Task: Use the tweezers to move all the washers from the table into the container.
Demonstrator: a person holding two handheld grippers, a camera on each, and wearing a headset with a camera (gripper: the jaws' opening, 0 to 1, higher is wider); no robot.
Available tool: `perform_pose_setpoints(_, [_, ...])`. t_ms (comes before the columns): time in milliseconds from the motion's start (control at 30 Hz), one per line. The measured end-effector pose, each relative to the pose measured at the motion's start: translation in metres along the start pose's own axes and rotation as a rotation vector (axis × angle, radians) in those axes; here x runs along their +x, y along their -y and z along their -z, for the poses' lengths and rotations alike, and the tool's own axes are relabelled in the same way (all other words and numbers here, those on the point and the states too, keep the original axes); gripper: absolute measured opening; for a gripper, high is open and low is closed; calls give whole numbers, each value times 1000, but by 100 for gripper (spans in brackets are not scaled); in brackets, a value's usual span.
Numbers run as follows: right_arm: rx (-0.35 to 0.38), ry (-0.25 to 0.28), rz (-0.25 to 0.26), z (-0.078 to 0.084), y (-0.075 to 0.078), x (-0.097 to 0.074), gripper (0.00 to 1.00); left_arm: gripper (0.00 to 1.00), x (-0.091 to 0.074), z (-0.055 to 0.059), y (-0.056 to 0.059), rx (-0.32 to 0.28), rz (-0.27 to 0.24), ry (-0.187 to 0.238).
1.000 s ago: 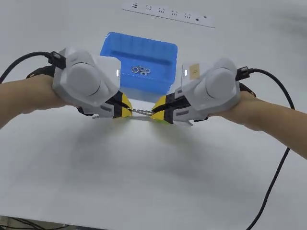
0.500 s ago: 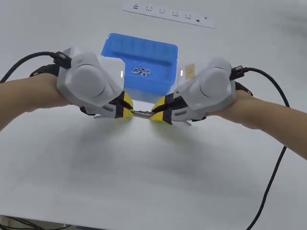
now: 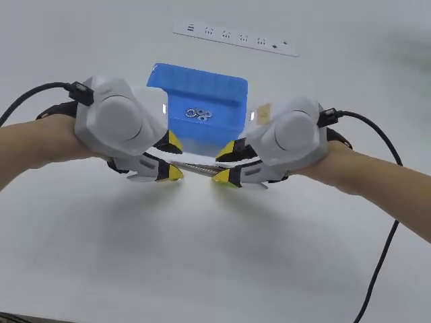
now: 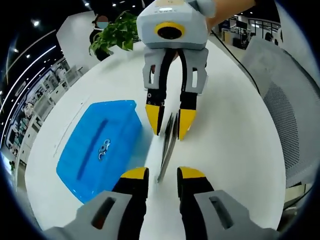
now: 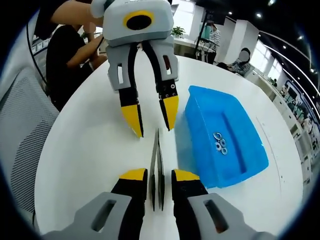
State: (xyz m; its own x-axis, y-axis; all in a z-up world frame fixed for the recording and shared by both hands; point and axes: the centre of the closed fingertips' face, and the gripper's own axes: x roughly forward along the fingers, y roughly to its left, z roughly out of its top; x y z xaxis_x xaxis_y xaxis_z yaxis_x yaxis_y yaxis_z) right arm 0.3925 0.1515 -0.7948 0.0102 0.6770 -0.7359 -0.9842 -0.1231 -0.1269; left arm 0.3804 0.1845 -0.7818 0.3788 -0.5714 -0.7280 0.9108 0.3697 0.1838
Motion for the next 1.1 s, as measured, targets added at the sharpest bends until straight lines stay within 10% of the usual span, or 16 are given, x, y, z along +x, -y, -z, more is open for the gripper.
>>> perform_pose_setpoints(567, [189,211,323,-28,11,-101,50,73,-94,0,1,-294,-271,243])
perform_pose_setpoints(767, [180,202,379,-24,-9,-132,62,100,-127,-1,13,-354,-321,279])
perform_pose_setpoints(1100, [177,58,437,14,-42,-152,93,100,-155,-18,32,-353,-389,306])
